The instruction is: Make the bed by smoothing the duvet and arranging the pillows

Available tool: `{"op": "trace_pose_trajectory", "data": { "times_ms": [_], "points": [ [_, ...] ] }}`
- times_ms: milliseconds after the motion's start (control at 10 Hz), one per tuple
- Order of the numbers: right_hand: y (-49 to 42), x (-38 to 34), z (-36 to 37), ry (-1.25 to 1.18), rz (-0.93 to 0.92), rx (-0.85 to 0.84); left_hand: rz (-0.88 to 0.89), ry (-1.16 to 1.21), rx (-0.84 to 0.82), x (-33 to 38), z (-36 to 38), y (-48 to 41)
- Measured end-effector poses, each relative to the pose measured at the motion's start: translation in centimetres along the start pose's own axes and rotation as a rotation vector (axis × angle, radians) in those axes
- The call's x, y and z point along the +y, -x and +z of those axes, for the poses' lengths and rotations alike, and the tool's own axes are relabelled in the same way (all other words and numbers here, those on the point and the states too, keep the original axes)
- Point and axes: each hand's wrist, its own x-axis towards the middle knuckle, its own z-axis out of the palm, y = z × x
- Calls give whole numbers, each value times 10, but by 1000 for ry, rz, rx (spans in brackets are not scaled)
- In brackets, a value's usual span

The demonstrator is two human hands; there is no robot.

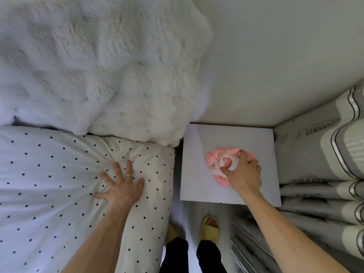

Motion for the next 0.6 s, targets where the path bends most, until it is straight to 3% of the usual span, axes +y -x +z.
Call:
{"op": "trace_pose_trajectory", "data": {
  "times_ms": [300,500,600],
  "points": [
    [-3,2,-4,80,-38,-14,-6,-3,10,2,5,1],
    [-6,-4,-29,150,-19,-208,-19,-12,22,-2,1,2],
    [-6,-22,-66,189,-70,-192,1,1,21,-1,2,3]
  ]
}}
